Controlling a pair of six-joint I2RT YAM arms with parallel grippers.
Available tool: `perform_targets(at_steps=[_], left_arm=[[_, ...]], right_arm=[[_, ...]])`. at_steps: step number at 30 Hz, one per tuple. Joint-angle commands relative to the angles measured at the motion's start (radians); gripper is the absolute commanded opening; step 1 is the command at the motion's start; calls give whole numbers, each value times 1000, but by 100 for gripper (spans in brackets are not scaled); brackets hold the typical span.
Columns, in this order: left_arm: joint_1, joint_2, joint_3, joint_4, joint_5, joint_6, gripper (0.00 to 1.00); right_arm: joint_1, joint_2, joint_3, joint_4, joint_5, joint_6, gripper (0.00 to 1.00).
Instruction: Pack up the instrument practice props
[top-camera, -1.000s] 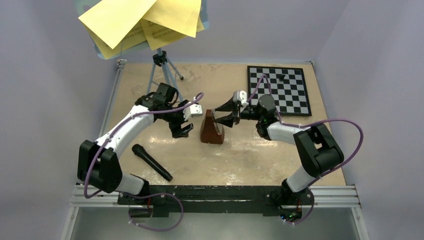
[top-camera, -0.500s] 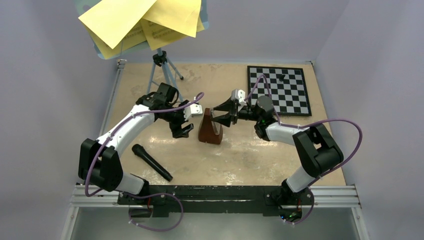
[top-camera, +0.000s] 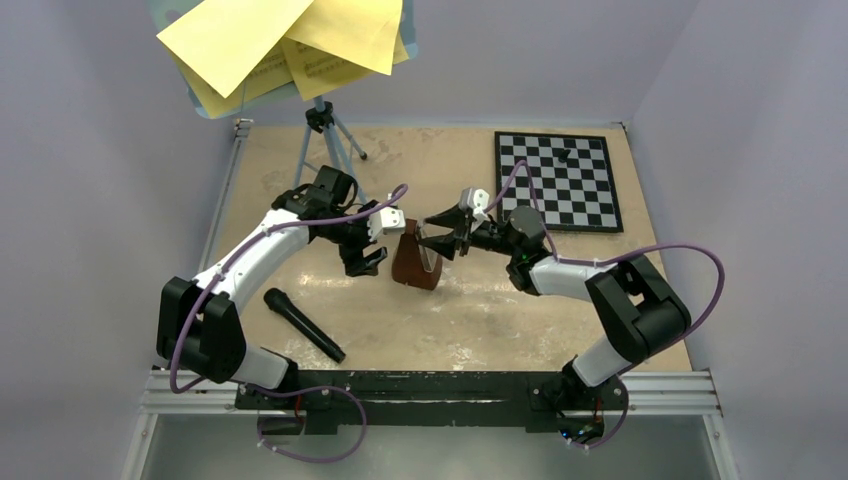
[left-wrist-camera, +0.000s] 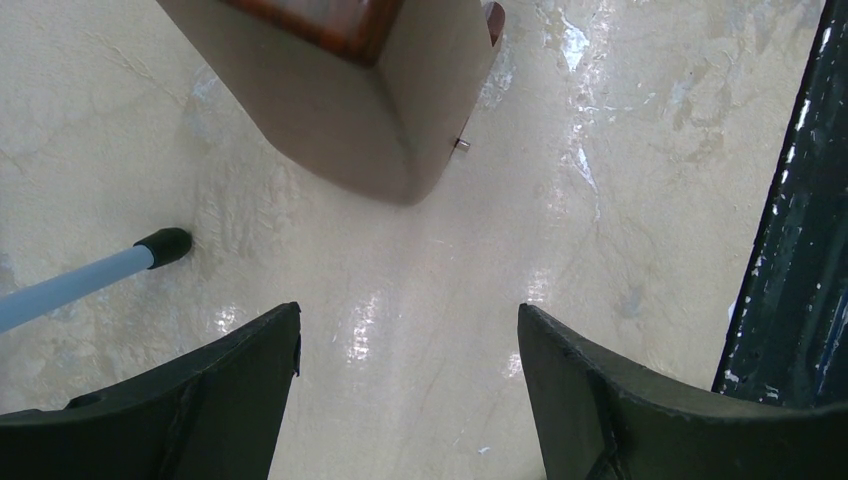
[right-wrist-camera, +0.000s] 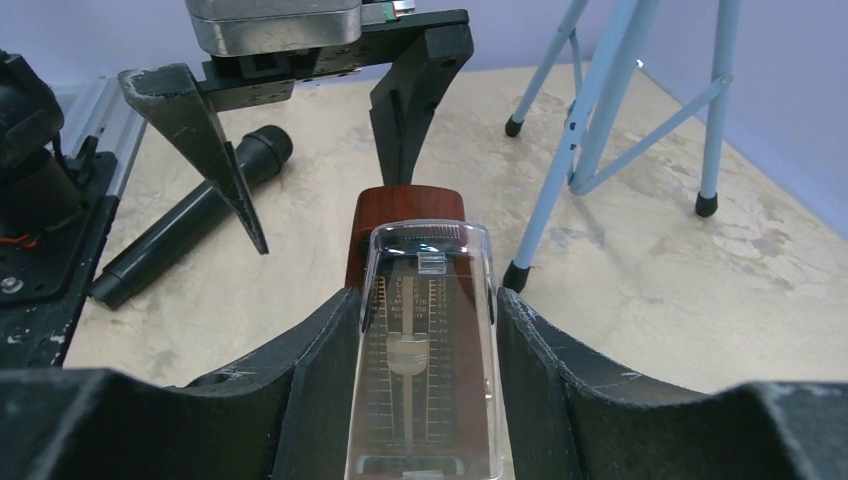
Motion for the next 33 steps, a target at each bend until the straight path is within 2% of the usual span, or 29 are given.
perform_targets(at_steps=[1,17,24,33], left_arm=[[8,0,17,16,40,19,84],[9,-4,5,19,39,24,84],[9,0,5,15,42,21,84],[9,9,5,23,43,13,84]], right_arm=[[4,-39,-10,73,61,-56,0],[15,-61,-19,107,40,-3,0],[16,-109,-19,56,22,14,0],[18,-84,-14,-22,9,-63,0]])
